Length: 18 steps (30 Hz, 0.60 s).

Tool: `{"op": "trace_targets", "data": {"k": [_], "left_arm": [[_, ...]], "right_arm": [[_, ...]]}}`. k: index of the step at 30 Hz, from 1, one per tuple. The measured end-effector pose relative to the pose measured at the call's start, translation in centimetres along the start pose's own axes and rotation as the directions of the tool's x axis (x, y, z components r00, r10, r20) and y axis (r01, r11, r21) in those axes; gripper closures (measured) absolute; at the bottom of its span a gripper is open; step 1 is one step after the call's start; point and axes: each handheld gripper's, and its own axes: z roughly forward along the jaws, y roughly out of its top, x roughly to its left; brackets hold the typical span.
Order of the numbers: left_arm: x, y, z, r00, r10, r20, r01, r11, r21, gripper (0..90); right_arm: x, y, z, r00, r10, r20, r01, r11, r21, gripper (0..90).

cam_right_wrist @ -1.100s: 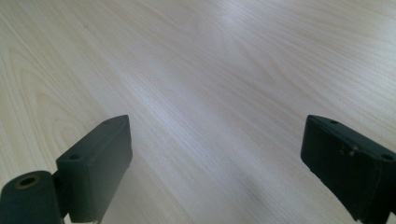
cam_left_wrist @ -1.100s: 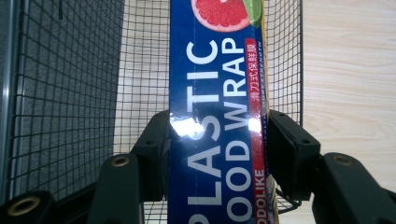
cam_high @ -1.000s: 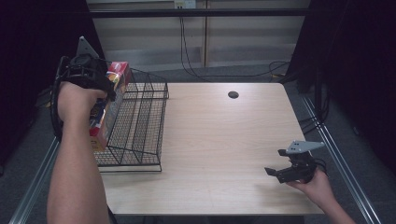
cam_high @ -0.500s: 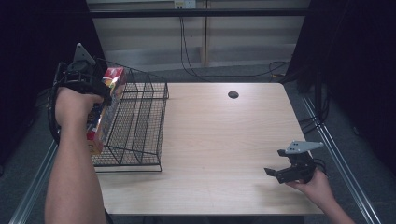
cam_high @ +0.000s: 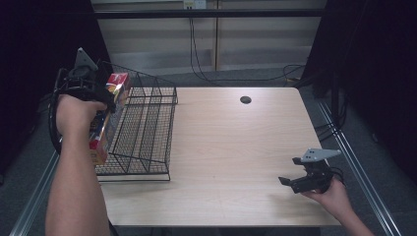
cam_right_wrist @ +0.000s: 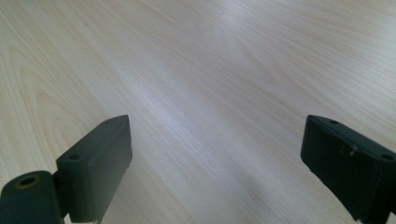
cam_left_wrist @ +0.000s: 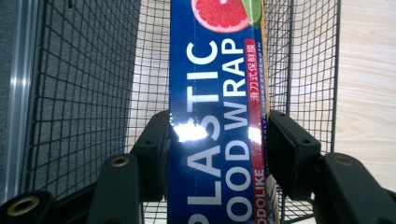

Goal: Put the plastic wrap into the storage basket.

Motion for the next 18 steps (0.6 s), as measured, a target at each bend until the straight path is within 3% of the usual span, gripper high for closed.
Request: {"op": "trace_targets", "data": {"k": [6, 11, 13, 18], "left_arm": [[0.3, -0.2, 0.5, 0.9997, -0.025, 0.000, 0.025, 0.9996, 0.011, 46.4], [0.5, -0.2, 0.7, 0.9997, -0.017, -0.015, 0.017, 0.9998, 0.014, 46.3], [0.6, -0.3, 1.0, 0.9993, -0.036, -0.008, 0.036, 0.9992, 0.017, 46.3], [0.9, -0.4, 1.4, 0.9992, -0.038, -0.015, 0.038, 0.9991, 0.021, 46.1]], "right_arm": [[0.0, 0.0, 0.1, 1.0000, -0.004, 0.000, 0.004, 1.000, 0.002, 8.9], [0.0, 0.0, 0.1, 1.0000, -0.007, 0.001, 0.007, 1.000, 0.002, 8.9], [0.0, 0.0, 0.1, 1.0000, -0.008, 0.000, 0.008, 1.000, 0.003, 8.9], [0.1, 0.0, 0.1, 0.9999, -0.013, 0.002, 0.013, 1.000, 0.002, 8.9]]}}
